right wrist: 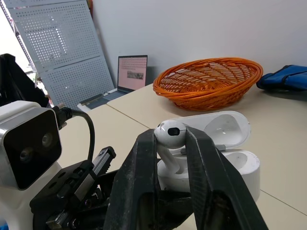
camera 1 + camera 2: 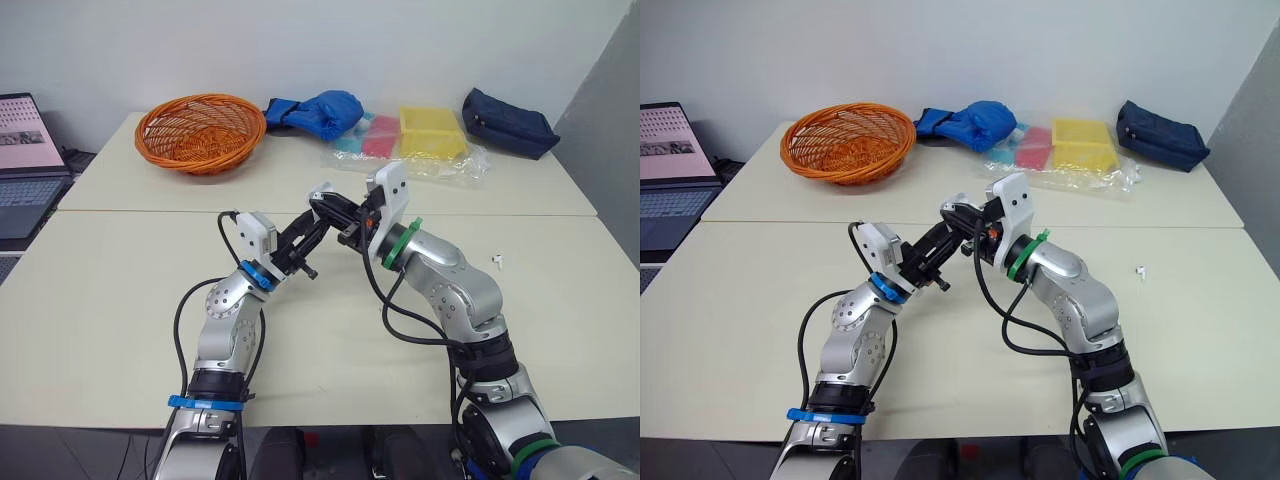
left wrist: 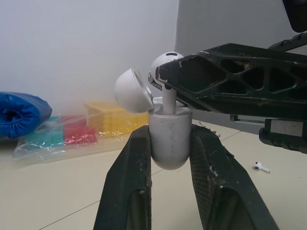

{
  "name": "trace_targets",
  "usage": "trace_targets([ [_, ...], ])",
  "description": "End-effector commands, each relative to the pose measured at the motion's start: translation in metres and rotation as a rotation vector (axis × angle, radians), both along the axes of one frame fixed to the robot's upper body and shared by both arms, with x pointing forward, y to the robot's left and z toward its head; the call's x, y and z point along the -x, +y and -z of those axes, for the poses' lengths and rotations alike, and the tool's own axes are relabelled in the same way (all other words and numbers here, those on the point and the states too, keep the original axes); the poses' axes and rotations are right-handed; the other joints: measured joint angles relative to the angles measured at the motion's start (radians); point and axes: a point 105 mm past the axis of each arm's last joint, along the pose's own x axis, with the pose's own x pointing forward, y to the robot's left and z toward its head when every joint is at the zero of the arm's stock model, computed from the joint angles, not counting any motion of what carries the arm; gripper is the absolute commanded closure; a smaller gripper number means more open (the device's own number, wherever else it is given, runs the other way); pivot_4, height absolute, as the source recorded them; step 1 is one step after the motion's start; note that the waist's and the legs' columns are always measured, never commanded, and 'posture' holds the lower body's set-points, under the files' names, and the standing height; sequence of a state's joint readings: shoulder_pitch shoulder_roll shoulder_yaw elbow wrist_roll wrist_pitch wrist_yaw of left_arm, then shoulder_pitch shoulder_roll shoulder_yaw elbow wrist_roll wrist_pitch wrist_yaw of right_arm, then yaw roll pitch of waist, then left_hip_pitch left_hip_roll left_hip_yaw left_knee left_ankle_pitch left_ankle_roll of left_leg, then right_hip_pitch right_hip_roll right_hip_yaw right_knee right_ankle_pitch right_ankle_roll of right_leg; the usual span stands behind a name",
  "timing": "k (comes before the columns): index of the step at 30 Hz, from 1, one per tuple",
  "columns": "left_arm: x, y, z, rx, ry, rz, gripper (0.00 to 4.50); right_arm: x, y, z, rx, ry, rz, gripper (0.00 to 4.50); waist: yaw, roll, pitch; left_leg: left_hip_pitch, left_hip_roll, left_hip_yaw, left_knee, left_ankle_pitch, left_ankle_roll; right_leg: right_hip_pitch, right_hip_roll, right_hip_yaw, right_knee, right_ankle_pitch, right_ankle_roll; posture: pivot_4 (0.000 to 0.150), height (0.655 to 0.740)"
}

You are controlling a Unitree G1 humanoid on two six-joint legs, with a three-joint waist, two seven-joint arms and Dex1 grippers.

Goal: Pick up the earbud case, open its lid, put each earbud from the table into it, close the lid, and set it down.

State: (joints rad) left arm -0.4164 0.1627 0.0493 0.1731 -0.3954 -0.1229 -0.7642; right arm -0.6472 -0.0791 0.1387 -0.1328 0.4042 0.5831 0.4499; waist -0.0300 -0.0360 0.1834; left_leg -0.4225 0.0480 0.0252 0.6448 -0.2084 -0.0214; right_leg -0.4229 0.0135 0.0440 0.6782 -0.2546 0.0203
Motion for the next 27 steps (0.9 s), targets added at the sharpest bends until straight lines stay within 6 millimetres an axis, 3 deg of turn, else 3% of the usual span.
trace_targets([
  [1,0.006,-0.001,-0.019,0.020,-0.083,0.015,3.77,0.000,-0.001,-0.002,0.004,-0.014,0.016,4.05,0.000,0.000,0.000,0.000,0.000,0.000,0.000,0.000,0.000,0.000,0.000,0.000,0.000,0.000,0.000,0.150,0.7400],
  [7,0.007,-0.002,-0.020,0.018,-0.085,0.020,3.77,0.000,-0.001,0.002,0.022,-0.013,0.018,4.05,0.000,0.000,0.000,0.000,0.000,0.000,0.000,0.000,0.000,0.000,0.000,0.000,0.000,0.000,0.000,0.150,0.7400],
  [11,0.007,-0.003,-0.021,0.020,-0.085,0.025,3.77,0.000,-0.002,0.001,0.023,-0.022,0.028,2.72,0.000,0.000,0.000,0.000,0.000,0.000,0.000,0.000,0.000,0.000,0.000,0.000,0.000,0.000,0.000,0.150,0.7400],
  [22,0.008,-0.004,-0.019,0.019,-0.078,0.031,3.77,-0.002,-0.006,-0.003,0.007,-0.038,0.042,2.72,0.000,0.000,0.000,0.000,0.000,0.000,0.000,0.000,0.000,0.000,0.000,0.000,0.000,0.000,0.000,0.150,0.7400],
  [27,0.006,0.003,-0.014,0.001,-0.065,0.016,3.77,0.026,-0.020,-0.052,-0.023,-0.187,-0.075,2.72,0.001,0.000,0.000,-0.001,0.000,0.000,0.000,0.000,0.000,0.000,0.000,0.000,-0.001,0.000,0.000,0.150,0.7400],
])
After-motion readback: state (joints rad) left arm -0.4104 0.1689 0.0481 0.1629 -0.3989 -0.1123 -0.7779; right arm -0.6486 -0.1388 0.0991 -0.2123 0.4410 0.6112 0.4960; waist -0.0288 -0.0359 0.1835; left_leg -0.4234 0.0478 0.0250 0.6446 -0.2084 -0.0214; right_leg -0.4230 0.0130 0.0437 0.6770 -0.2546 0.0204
